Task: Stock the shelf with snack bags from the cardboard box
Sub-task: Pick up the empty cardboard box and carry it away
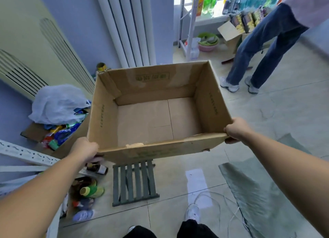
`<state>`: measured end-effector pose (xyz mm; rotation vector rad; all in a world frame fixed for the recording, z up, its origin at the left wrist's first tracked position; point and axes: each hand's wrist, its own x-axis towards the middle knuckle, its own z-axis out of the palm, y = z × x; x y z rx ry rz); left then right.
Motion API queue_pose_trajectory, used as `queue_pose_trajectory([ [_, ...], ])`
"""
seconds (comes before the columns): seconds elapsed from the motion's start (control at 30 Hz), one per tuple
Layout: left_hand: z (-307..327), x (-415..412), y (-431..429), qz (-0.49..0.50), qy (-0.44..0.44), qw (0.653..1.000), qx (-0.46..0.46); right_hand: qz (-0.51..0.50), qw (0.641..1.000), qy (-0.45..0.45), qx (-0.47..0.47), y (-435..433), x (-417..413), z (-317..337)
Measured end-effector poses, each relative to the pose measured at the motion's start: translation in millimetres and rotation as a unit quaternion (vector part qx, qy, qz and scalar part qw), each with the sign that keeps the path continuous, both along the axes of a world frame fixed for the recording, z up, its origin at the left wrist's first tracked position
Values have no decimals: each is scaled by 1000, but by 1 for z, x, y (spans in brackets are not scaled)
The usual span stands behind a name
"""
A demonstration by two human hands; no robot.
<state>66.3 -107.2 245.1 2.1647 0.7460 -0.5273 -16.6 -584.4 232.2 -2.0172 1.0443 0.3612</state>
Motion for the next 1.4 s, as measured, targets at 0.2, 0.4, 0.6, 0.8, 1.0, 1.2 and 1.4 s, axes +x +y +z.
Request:
queue_pose_trajectory([
  [0.2,14,5,-58,35,-16,999,-11,28,999,-29,-6,-48,37,24],
  [0.4,12,41,-77,53,-20,998,10,41,999,-31,-3,-66,77,22],
  [0.6,4,93,-86,16,-21,996,80,47,999,-18,-2,-75,137,10],
  [0.8,-4,148,-90,-15,-9,996,91,51,999,-1,10,-84,192,-12],
  [1.0,-2,199,-119,-23,4,996,90,50,999,6,18,-107,246,-31],
  [1.2,-19,258,-142,-11,34,992,121,61,997,11,37,-138,320,-48],
  [1.4,-36,311,-155,0,53,988,147,86,995,26,37,-162,390,-57],
])
